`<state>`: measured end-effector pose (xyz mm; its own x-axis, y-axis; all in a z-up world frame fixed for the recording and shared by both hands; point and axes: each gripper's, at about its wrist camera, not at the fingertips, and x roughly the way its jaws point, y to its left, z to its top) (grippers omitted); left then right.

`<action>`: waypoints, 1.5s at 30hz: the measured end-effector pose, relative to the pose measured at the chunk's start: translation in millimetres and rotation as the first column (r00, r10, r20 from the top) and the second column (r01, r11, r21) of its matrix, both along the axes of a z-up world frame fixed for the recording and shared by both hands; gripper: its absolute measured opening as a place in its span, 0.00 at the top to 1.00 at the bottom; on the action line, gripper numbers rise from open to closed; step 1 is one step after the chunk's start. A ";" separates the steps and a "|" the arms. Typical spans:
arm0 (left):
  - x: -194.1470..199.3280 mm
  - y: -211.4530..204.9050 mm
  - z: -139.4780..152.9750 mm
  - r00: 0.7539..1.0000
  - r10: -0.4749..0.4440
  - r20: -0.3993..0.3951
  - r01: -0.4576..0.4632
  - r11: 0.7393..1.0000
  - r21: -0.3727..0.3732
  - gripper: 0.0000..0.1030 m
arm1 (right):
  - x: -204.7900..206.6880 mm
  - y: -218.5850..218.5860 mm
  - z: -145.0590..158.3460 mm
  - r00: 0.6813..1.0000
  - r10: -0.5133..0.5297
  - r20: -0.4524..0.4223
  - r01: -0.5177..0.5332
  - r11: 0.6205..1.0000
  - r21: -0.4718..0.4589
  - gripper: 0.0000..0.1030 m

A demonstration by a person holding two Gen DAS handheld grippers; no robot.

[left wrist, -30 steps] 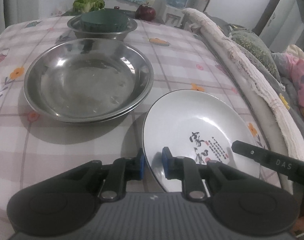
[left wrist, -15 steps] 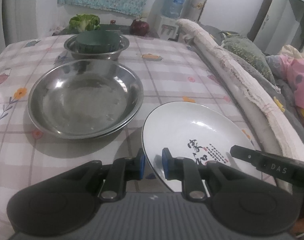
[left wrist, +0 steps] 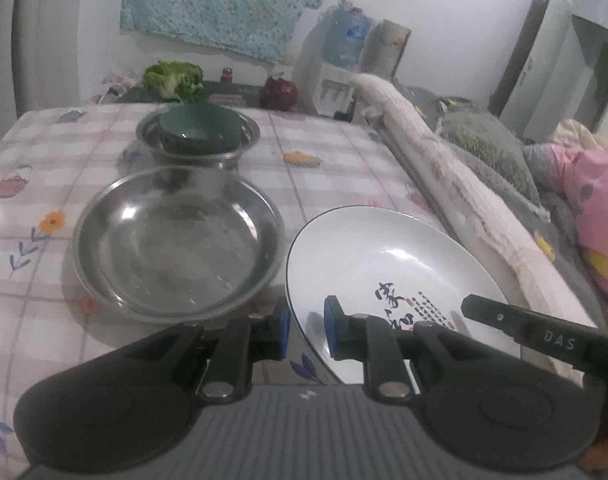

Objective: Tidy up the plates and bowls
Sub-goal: 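Carry the white plate over the stacked steel plates with both grippers, then lower the white plate onto the steel plates and open both grippers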

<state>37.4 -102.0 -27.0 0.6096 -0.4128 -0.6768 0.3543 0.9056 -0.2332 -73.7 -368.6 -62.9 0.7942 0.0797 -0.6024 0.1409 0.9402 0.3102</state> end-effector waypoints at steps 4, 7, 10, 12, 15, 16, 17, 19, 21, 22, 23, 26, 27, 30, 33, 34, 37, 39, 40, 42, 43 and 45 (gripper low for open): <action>8.7 15.7 10.7 0.999 0.040 0.021 -0.040 0.999 -0.023 0.82 | 17.1 12.3 15.0 0.999 0.034 0.024 -0.033 0.999 -0.011 0.76; 19.1 32.8 17.1 0.996 0.088 0.034 -0.086 0.996 -0.036 0.82 | 37.7 26.5 21.9 0.997 0.074 0.034 -0.073 0.997 -0.016 0.76; 31.8 51.6 17.9 0.989 0.142 0.032 -0.141 0.989 -0.040 0.82 | 60.6 43.8 22.6 0.992 0.119 0.032 -0.118 0.993 -0.017 0.76; 41.1 64.5 16.1 0.984 0.179 0.022 -0.178 0.983 -0.037 0.82 | 74.9 56.7 19.9 0.989 0.147 0.022 -0.146 0.989 -0.014 0.76; 55.5 83.4 10.2 0.973 0.230 0.000 -0.229 0.973 -0.027 0.82 | 97.6 75.0 9.7 0.983 0.183 -0.007 -0.183 0.983 -0.005 0.76; 60.4 88.3 7.4 0.970 0.243 -0.008 -0.243 0.970 -0.022 0.82 | 105.9 81.6 5.6 0.981 0.193 -0.024 -0.193 0.981 -0.001 0.76; 65.6 92.8 4.3 0.967 0.256 -0.018 -0.256 0.967 -0.016 0.82 | 112.1 86.9 1.2 0.979 0.200 -0.040 -0.200 0.980 0.002 0.76; 73.3 101.3 -1.9 0.961 0.273 -0.037 -0.273 0.962 -0.010 0.82 | 122.2 98.0 -5.8 0.975 0.210 -0.069 -0.211 0.977 -0.001 0.76; 80.5 107.7 -8.3 0.957 0.283 -0.057 -0.284 0.959 -0.007 0.82 | 128.2 106.6 -10.8 0.972 0.217 -0.091 -0.219 0.976 -0.010 0.76; 83.4 110.2 -11.5 0.956 0.288 -0.065 -0.289 0.957 -0.005 0.82 | 131.8 111.3 -13.4 0.970 0.220 -0.100 -0.222 0.975 -0.014 0.76; 85.6 112.2 -14.5 0.954 0.290 -0.070 -0.291 0.957 -0.001 0.82 | 134.5 114.2 -15.1 0.969 0.222 -0.106 -0.225 0.974 -0.018 0.76; 89.2 117.7 -22.4 0.950 0.299 -0.090 -0.299 0.954 0.012 0.82 | 142.9 121.7 -18.8 0.967 0.226 -0.114 -0.231 0.972 -0.035 0.76; 91.1 119.6 -25.1 0.949 0.302 -0.096 -0.302 0.953 0.013 0.82 | 144.6 124.3 -18.5 0.967 0.227 -0.112 -0.233 0.972 -0.041 0.75; 91.5 125.3 -25.1 0.951 0.299 -0.083 -0.300 0.954 0.001 0.83 | 147.3 127.9 -16.3 0.969 0.229 -0.099 -0.237 0.968 -0.083 0.75; 90.2 127.9 -19.5 0.953 0.297 -0.057 -0.298 0.955 -0.002 0.83 | 149.2 129.4 -13.2 0.971 0.224 -0.089 -0.233 0.967 -0.105 0.69; 90.1 128.2 -17.6 0.954 0.297 -0.047 -0.298 0.955 0.000 0.82 | 149.8 128.9 -12.0 0.972 0.220 -0.085 -0.228 0.968 -0.106 0.67; 88.5 129.4 -12.7 0.954 0.298 -0.034 -0.298 0.954 -0.004 0.79 | 149.7 125.9 -9.0 0.976 0.208 -0.069 -0.214 0.971 -0.103 0.55; 86.7 130.1 -9.9 0.954 0.299 -0.025 -0.299 0.954 -0.005 0.79 | 147.7 123.3 -8.1 0.978 0.198 -0.064 -0.204 0.974 -0.096 0.53; 85.7 130.1 -8.3 0.955 0.298 -0.019 -0.298 0.955 -0.003 0.74 | 145.5 121.6 -8.3 0.980 0.191 -0.062 -0.196 0.976 -0.089 0.52; 83.2 130.0 -5.9 0.957 0.290 -0.010 -0.290 0.957 -0.002 0.66 | 142.2 119.1 -9.3 0.982 0.179 -0.062 -0.183 0.980 -0.074 0.49; 81.6 129.7 -4.7 0.958 0.288 -0.004 -0.288 0.958 0.001 0.60 | 139.8 117.6 -10.4 0.983 0.173 -0.064 -0.177 0.982 -0.064 0.49; 79.4 128.7 -3.2 0.959 0.283 0.006 -0.283 0.959 0.008 0.54 | 136.6 115.8 -12.0 0.984 0.165 -0.070 -0.169 0.984 -0.053 0.47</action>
<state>116.8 26.7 -30.2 0.7037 -0.2170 -0.6765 0.0839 0.9709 -0.2242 62.8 -252.8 -75.0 0.7317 0.1713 -0.6597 -0.0014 0.9683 0.2498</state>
